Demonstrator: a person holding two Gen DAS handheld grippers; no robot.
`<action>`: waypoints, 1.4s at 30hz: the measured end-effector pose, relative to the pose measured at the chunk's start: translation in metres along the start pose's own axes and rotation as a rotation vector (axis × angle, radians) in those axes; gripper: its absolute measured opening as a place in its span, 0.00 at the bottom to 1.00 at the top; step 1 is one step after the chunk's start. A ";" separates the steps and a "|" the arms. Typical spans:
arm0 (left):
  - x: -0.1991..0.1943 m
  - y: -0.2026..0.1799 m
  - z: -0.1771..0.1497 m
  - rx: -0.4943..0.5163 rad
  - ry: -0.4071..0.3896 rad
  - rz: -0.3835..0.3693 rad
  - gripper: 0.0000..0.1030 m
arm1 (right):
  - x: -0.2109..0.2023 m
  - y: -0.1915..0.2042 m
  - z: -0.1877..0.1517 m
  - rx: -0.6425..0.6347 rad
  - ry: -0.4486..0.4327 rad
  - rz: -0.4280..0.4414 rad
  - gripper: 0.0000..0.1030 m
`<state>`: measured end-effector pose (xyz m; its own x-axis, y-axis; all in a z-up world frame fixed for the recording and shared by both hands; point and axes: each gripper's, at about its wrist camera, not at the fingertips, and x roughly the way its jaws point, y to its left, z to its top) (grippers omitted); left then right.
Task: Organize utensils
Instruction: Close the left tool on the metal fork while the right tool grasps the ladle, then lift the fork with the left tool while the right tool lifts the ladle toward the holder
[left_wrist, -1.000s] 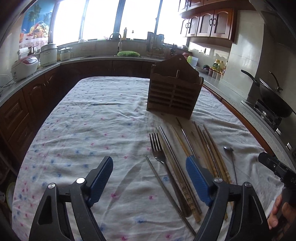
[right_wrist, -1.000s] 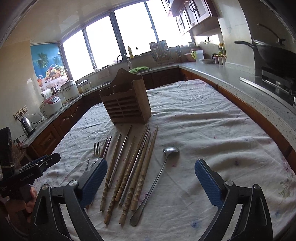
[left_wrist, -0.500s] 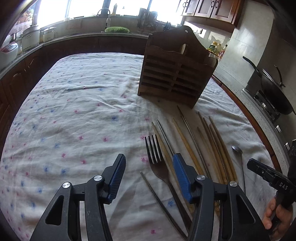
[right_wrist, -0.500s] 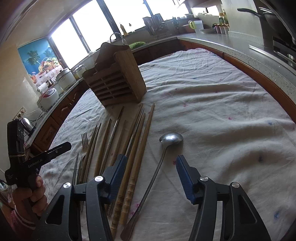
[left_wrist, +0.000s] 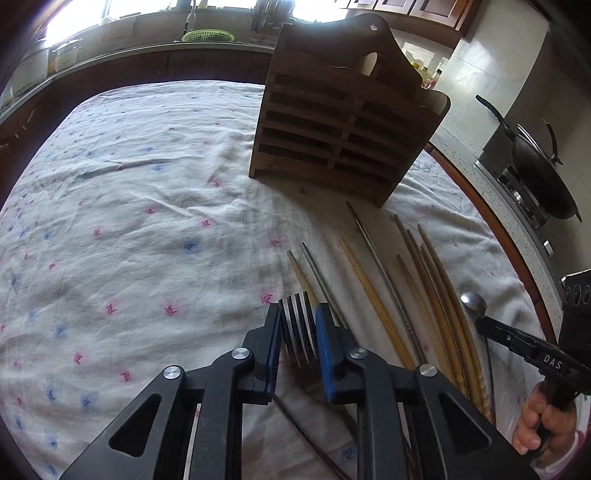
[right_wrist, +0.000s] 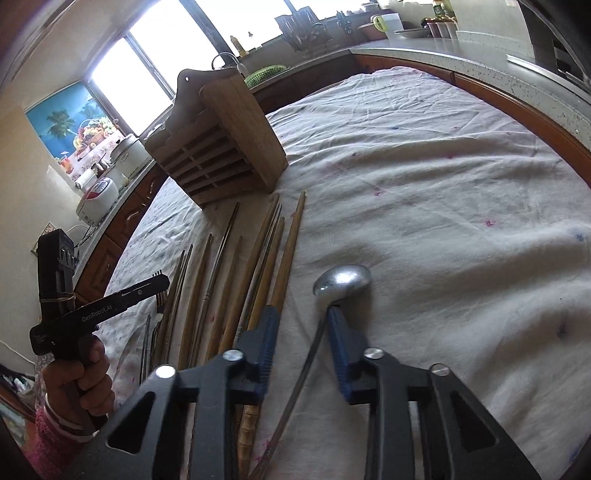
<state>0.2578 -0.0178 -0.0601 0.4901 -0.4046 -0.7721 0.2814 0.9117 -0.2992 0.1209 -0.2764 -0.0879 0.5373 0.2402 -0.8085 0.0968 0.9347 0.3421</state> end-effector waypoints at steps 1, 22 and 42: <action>-0.001 -0.002 -0.001 0.011 -0.004 0.003 0.03 | 0.002 -0.002 0.000 0.018 0.011 0.022 0.05; -0.156 -0.019 -0.014 0.012 -0.320 0.013 0.00 | -0.070 0.054 0.028 -0.125 -0.240 0.078 0.02; -0.191 -0.032 0.063 0.028 -0.624 0.207 0.00 | -0.092 0.115 0.123 -0.289 -0.524 0.044 0.02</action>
<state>0.2075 0.0259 0.1322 0.9204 -0.1938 -0.3395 0.1472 0.9764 -0.1582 0.1860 -0.2237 0.0847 0.8841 0.1878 -0.4279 -0.1270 0.9778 0.1667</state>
